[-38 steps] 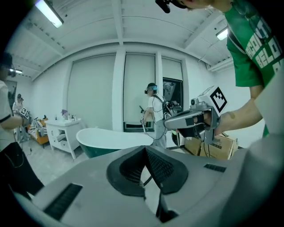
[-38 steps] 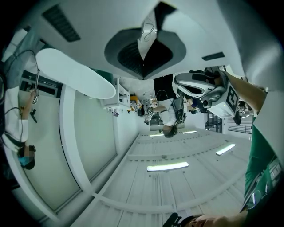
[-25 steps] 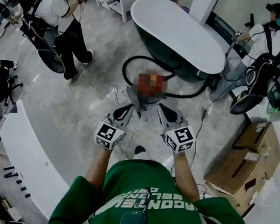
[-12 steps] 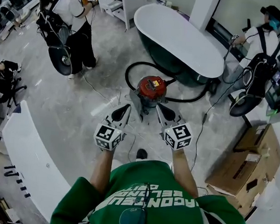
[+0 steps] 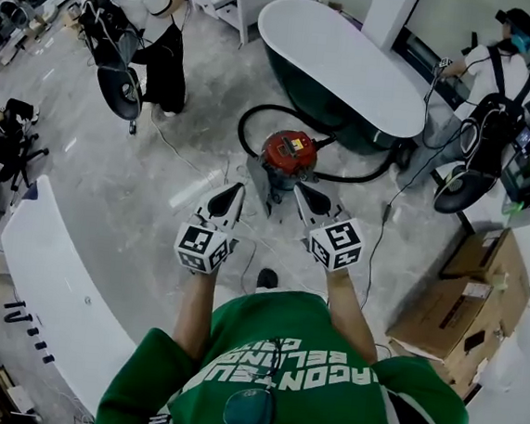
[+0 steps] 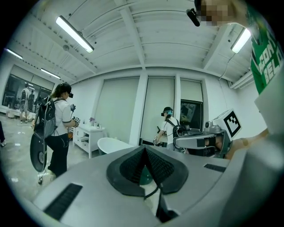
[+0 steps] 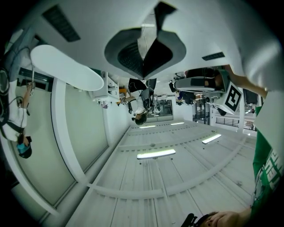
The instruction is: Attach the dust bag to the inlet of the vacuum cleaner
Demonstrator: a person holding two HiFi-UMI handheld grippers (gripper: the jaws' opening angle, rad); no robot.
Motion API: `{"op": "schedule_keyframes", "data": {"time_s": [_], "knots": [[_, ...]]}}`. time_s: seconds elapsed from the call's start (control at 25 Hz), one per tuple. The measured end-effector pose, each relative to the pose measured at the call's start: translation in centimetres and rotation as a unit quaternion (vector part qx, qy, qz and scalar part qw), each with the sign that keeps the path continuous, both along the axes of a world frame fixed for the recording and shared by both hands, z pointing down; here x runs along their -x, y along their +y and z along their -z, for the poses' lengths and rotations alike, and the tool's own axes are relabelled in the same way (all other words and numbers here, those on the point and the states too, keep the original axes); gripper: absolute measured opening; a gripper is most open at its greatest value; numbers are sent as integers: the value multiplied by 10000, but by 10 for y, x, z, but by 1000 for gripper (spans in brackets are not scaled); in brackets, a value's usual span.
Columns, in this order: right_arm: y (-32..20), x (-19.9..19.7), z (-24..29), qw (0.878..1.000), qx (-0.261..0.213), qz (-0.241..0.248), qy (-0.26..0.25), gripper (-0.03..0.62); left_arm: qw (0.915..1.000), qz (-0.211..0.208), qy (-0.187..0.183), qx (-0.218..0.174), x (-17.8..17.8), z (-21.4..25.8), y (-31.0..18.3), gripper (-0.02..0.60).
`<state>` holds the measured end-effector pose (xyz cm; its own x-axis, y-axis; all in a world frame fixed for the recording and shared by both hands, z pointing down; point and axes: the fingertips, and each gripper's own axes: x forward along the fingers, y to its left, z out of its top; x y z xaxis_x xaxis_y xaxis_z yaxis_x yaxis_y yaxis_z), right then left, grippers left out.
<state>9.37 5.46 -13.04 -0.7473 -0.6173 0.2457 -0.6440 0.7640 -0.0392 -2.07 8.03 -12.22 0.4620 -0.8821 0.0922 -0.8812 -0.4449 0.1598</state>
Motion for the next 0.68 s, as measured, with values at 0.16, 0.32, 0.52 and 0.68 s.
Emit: {"op": "schedule_keyframes", "data": {"time_s": [0.16, 0.32, 0.52, 0.68], "knots": [[5, 3, -1, 10000, -15, 26, 45, 8, 10000, 23, 21, -48, 1, 2, 6, 5], [5, 0, -2, 10000, 14, 5, 54, 8, 10000, 28, 10, -30, -2, 2, 7, 5], [8, 2, -2, 10000, 9, -8, 47, 8, 9999, 148, -28, -59, 6, 2, 10, 5], [6, 5, -1, 10000, 1, -32, 54, 8, 9998, 192, -44, -66, 11, 4, 10, 3]]}}
